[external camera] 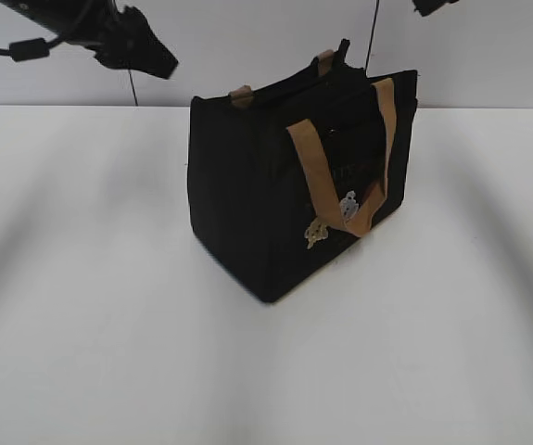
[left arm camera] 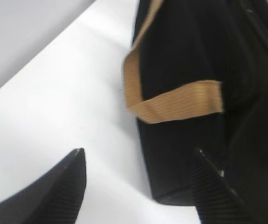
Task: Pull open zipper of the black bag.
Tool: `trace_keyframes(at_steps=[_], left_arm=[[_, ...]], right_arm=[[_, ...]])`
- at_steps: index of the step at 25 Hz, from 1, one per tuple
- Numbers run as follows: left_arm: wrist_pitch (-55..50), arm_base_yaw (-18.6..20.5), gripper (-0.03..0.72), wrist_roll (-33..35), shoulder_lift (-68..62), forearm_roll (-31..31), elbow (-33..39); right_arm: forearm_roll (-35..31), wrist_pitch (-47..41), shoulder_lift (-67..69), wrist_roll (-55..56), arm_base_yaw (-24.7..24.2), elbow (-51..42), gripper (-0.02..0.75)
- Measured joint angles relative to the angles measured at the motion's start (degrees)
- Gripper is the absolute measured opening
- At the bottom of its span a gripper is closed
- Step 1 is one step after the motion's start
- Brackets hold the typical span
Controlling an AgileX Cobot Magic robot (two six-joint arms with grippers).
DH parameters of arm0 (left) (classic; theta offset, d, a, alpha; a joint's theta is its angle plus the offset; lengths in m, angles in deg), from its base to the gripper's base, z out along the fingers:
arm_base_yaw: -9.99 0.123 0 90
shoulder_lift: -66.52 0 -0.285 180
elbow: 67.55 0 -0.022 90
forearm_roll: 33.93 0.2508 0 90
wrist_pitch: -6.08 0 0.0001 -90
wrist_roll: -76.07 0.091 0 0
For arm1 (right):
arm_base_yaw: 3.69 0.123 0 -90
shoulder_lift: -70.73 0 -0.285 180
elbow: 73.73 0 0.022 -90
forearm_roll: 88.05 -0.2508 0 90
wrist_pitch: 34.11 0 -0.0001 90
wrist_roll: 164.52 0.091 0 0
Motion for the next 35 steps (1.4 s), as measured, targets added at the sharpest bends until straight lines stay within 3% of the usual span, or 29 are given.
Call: trace_keyframes(at_steps=[7,11,16,19,27,35], left_arm=[[2.06,3.13,0.523,-41.16,8.06,26.14,0.00],[-4.68,8.29,0.512,-53.23,10.75,31.48,0.00],[-14.14,13.60,0.483,-55.84,13.69,36.32,0.11],[-16.28,14.47,0.474,-55.96,17.11,39.72,2.77],[-9.22,14.47,0.472,-57.25,35.79,40.20,24.25],[-7.28,14.47,0.472,-57.25,57.89,39.87,43.04]], right_arm=[[10.46,-2.38,-2.63,10.14,-4.04,0.00,0.393],[11.65,-2.51,-4.72,16.66,-7.69,0.00,0.396],[12.16,-2.53,-9.63,17.58,-9.54,-1.64,0.396],[11.76,-2.53,-15.55,16.90,-9.54,-8.50,0.396],[11.79,-2.17,-35.34,14.80,-9.54,-37.62,0.396],[11.49,5.63,-57.44,14.67,-9.54,-65.10,0.396]])
